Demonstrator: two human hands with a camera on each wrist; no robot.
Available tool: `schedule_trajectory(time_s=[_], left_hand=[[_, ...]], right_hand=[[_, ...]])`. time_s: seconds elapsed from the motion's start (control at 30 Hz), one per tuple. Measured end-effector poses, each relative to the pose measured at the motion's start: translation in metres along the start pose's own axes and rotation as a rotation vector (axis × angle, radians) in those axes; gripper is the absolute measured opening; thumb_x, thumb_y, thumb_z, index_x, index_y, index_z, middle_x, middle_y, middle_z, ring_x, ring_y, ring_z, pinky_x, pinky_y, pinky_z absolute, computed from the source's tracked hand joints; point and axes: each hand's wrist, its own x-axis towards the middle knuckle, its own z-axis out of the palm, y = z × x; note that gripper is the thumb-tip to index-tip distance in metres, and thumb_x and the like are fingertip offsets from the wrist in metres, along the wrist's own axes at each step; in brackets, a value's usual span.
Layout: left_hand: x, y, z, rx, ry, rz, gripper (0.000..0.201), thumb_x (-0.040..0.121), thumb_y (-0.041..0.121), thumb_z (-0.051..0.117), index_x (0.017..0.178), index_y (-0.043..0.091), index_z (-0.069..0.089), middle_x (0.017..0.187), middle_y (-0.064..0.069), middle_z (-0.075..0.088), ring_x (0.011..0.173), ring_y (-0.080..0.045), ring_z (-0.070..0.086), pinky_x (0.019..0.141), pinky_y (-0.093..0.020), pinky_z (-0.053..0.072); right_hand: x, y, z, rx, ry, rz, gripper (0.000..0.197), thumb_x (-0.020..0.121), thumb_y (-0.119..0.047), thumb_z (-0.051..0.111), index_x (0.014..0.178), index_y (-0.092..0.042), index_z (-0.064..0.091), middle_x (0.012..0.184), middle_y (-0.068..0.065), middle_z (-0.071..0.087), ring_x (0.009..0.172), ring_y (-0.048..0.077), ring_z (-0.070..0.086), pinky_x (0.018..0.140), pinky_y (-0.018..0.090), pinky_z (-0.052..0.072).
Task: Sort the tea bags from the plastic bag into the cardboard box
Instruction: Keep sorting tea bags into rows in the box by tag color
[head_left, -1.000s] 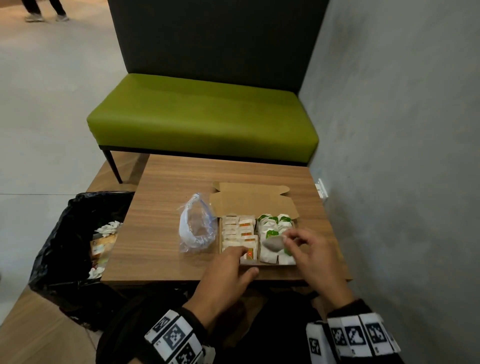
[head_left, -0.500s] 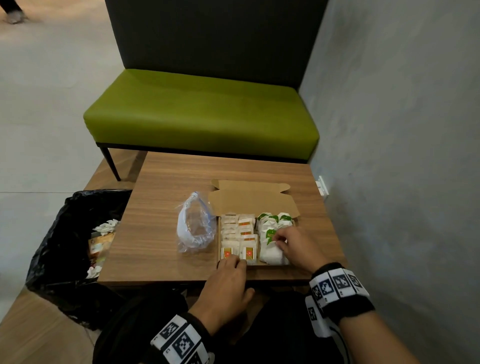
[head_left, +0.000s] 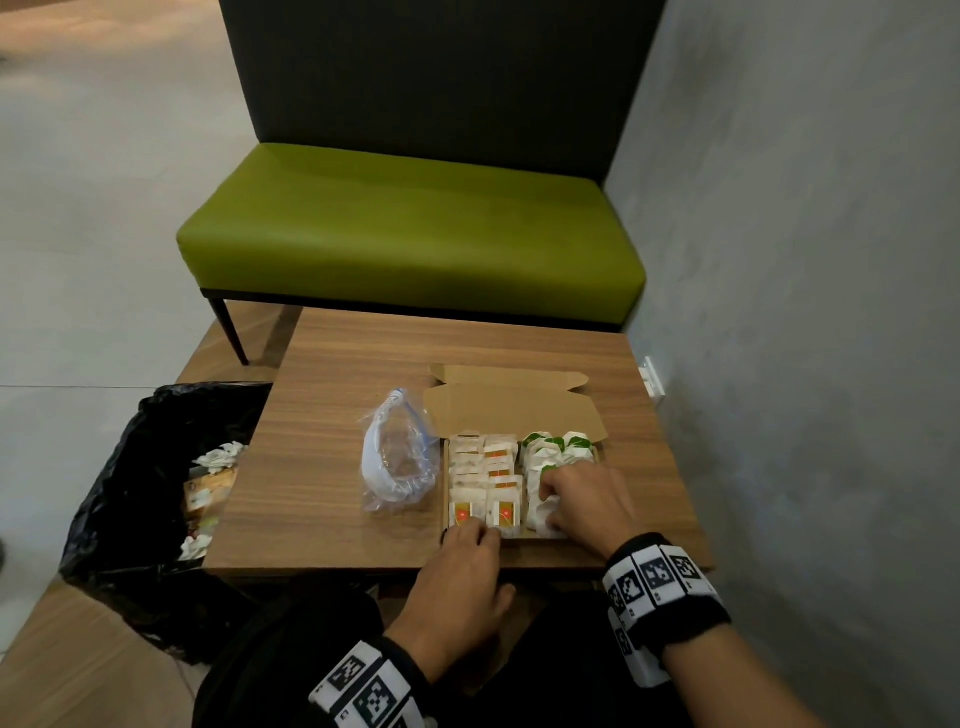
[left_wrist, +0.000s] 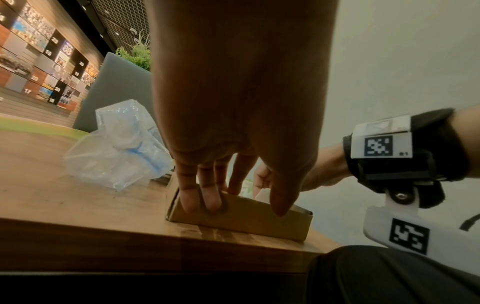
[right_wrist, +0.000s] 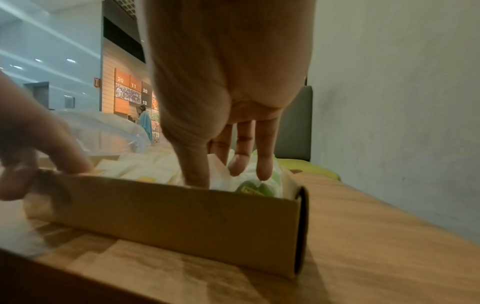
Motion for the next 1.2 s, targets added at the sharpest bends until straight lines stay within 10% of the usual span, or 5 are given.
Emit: schedule_trajectory(time_s=[0.8, 1.03, 1.2], left_hand=[[-0.002, 0.002, -0.006, 0.004, 0.014, 0.004, 0.059, 0.095, 0.037, 0.055, 0.147, 0.017, 0.037, 0.146, 0.000, 0.035, 0.135, -0.016, 0.036, 0.112, -0.029, 0.036], [-0.004, -0.001, -0.017, 0.021, -0.002, 0.034, 0.057, 0.094, 0.039, 0.057, 0.145, 0.020, 0.041, 0.146, 0.003, 0.038, 0.128, -0.015, 0.047, 0.107, -0.029, 0.042], [-0.011, -0.002, -0.055, 0.089, 0.225, -0.010, 0.034, 0.096, 0.041, 0.054, 0.128, 0.029, 0.056, 0.128, 0.009, 0.051, 0.108, -0.004, 0.052, 0.094, -0.024, 0.049]], right_hand=[[-0.038, 0.008, -0.014, 0.178, 0.133, 0.140, 0.045, 0.089, -0.047, 0.065, 0.131, -0.033, 0.056, 0.120, -0.009, 0.068, 0.112, 0.015, 0.061, 0.085, 0.034, 0.052], [-0.065, -0.020, -0.021, 0.433, 0.173, 0.027, 0.045, 0.091, -0.048, 0.063, 0.133, -0.031, 0.058, 0.137, -0.010, 0.057, 0.127, 0.008, 0.046, 0.106, 0.029, 0.040], [-0.080, -0.034, -0.014, 0.456, 0.159, -0.021, 0.042, 0.093, -0.046, 0.060, 0.133, -0.032, 0.057, 0.135, -0.013, 0.056, 0.125, 0.005, 0.045, 0.104, 0.024, 0.039]])
